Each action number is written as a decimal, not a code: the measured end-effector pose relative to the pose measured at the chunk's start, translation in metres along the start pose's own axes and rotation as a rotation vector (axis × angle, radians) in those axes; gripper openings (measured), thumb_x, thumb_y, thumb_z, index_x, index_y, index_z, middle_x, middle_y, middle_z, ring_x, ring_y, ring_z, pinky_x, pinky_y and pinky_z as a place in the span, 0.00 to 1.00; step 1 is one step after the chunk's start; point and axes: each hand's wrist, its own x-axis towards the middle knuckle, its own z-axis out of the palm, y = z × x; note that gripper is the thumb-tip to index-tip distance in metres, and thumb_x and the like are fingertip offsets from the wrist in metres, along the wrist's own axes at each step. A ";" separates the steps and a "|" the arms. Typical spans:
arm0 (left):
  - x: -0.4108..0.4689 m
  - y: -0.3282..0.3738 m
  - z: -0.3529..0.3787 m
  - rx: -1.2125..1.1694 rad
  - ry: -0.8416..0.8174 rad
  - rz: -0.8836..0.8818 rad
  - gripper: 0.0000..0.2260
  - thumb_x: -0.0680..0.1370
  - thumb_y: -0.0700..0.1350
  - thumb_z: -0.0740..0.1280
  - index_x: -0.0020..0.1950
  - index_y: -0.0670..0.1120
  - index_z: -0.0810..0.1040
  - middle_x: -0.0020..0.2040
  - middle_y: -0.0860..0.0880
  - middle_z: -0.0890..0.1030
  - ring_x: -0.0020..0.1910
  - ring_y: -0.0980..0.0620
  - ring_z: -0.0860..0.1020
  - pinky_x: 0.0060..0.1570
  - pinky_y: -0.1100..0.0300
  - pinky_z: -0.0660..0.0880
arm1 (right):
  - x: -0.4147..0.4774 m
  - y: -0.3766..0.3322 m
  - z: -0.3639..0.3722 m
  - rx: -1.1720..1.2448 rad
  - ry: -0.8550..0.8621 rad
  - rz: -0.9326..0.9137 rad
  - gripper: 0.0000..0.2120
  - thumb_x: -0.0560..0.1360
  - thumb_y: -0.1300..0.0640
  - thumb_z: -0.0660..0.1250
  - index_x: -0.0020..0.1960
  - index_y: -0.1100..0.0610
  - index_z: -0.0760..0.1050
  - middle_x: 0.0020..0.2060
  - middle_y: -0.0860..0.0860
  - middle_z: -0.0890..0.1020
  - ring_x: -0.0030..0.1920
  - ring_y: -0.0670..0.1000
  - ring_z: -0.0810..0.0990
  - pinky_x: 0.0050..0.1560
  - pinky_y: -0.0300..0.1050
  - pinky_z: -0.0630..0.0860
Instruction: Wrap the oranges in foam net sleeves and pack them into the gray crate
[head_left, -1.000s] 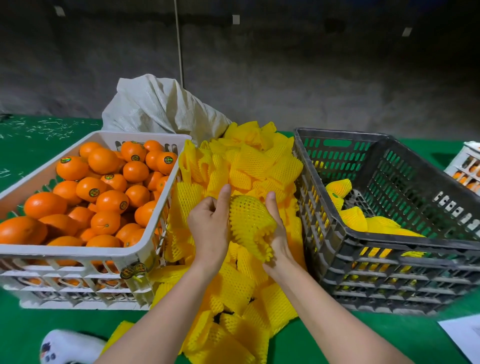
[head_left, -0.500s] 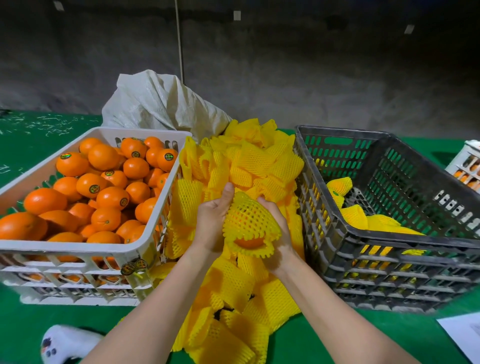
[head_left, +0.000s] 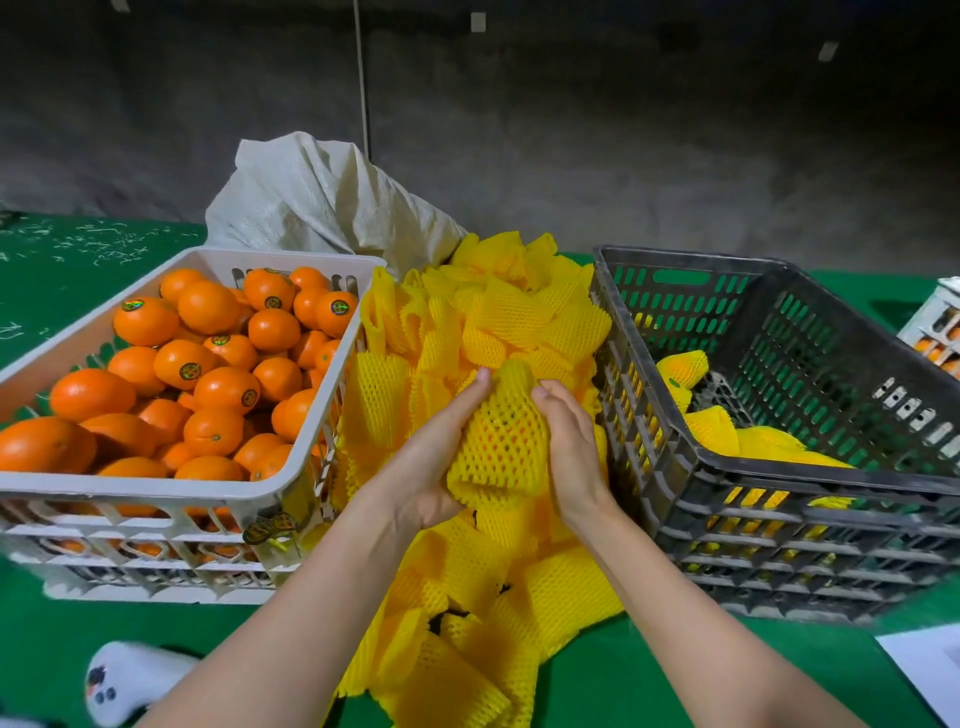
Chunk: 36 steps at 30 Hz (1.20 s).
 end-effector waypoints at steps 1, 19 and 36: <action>0.000 -0.001 0.002 0.013 0.027 0.013 0.20 0.68 0.60 0.64 0.45 0.47 0.86 0.45 0.46 0.85 0.41 0.49 0.84 0.36 0.57 0.80 | 0.001 0.000 -0.001 -0.009 -0.012 -0.021 0.06 0.82 0.55 0.54 0.54 0.55 0.68 0.52 0.54 0.74 0.51 0.50 0.71 0.52 0.42 0.68; 0.000 -0.002 0.000 -0.028 0.324 0.158 0.09 0.77 0.46 0.65 0.53 0.44 0.79 0.45 0.43 0.82 0.41 0.47 0.81 0.43 0.53 0.79 | -0.003 0.022 0.006 -0.227 -0.130 -0.250 0.14 0.77 0.57 0.65 0.59 0.47 0.64 0.54 0.46 0.75 0.53 0.44 0.74 0.56 0.39 0.71; 0.045 0.000 0.075 0.254 0.297 0.485 0.12 0.83 0.47 0.54 0.53 0.47 0.77 0.43 0.49 0.81 0.39 0.55 0.79 0.41 0.59 0.76 | 0.051 -0.014 -0.085 -0.123 0.225 -0.536 0.20 0.65 0.60 0.75 0.50 0.50 0.69 0.45 0.44 0.74 0.46 0.39 0.73 0.50 0.34 0.70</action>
